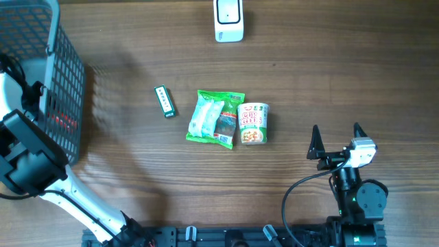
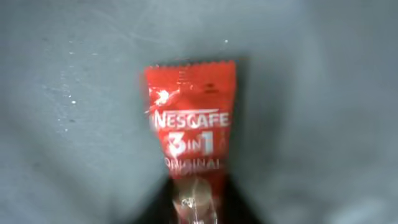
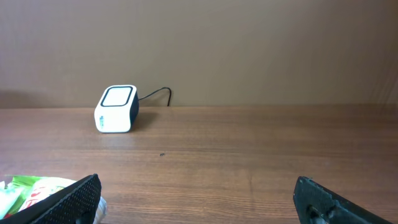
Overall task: Scan the item barcode
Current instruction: 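Reach the left gripper into the basket and grasp the red Nescafe sachet, then carry the red sachet out and drop it onto the gum box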
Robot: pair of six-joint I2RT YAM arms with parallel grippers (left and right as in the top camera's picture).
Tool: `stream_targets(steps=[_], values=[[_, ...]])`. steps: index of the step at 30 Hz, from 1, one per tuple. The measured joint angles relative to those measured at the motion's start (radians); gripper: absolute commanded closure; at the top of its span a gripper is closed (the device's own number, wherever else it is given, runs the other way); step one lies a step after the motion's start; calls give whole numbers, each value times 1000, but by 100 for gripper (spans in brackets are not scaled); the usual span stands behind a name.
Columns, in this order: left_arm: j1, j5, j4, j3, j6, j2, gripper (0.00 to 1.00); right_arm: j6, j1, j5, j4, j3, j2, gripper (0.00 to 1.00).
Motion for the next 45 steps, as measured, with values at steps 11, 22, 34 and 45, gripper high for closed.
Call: stream_targets(steps=[11,22,34,45], values=[[0,1,-53,19,-9,-206,96,0,0,0,0,0,0,0],[-103,173,-223,99,-50,-801,95,0,0,0,0,0,0,0],[-598,129,-75,-402,-32,-733,91,0,0,0,0,0,0,0],[-669,-7,289,-826,-48,-732,31,0,0,0,0,0,0,0]])
